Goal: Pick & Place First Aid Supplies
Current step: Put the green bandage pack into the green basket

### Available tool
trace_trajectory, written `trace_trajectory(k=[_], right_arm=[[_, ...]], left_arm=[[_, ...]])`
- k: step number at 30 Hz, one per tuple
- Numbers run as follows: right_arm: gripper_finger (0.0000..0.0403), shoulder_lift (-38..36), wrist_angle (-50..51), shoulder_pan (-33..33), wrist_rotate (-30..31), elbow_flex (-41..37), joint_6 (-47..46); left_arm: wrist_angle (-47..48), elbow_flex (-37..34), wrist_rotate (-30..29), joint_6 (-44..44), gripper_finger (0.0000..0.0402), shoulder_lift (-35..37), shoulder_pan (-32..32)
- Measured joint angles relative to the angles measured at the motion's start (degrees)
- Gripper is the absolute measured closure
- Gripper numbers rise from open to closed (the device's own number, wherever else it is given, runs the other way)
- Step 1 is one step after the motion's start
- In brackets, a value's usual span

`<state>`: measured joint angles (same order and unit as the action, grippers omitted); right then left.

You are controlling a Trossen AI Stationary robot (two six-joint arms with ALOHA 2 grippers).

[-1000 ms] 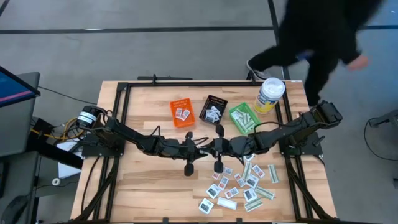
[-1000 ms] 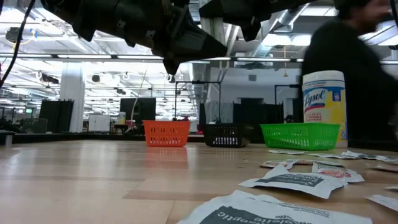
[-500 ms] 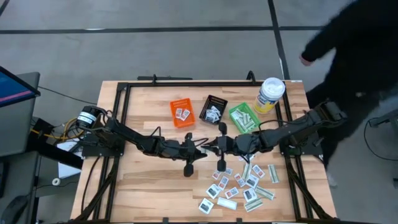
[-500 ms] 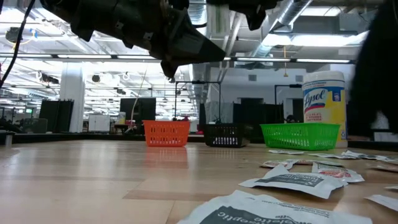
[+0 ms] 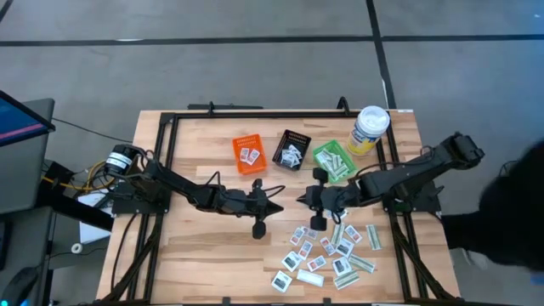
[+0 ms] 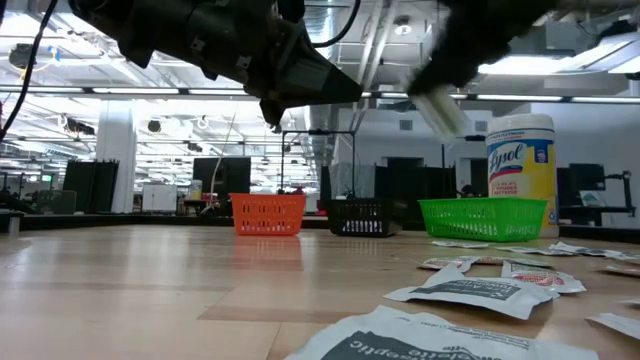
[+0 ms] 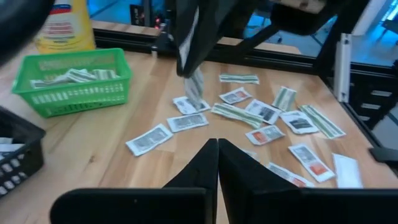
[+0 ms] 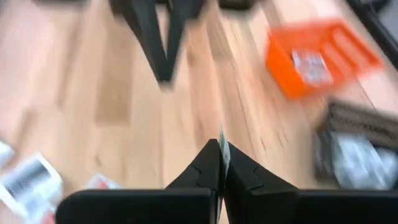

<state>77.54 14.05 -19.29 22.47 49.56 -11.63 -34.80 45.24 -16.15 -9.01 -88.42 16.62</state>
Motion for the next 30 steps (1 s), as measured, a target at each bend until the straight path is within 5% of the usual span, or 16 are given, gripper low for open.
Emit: trace_trajectory(k=[12,24,30], right_arm=[[0.0403,-1.1,27.1,9.5,18.5,-2.1,-18.7],[0.0403,-1.1,25.3,28.4,-2.9,-2.3,7.1],[0.0393,-1.1,23.8,35.6,-7.5,-2.3,9.1]], left_arm=[[-0.2,0.0,-0.1,0.2,0.039,0.0,-0.6],[-0.2,0.0,-0.1,0.1,0.039,0.1,-0.5],[-0.2,0.0,-0.1,0.1,0.039,0.1,-0.5]])
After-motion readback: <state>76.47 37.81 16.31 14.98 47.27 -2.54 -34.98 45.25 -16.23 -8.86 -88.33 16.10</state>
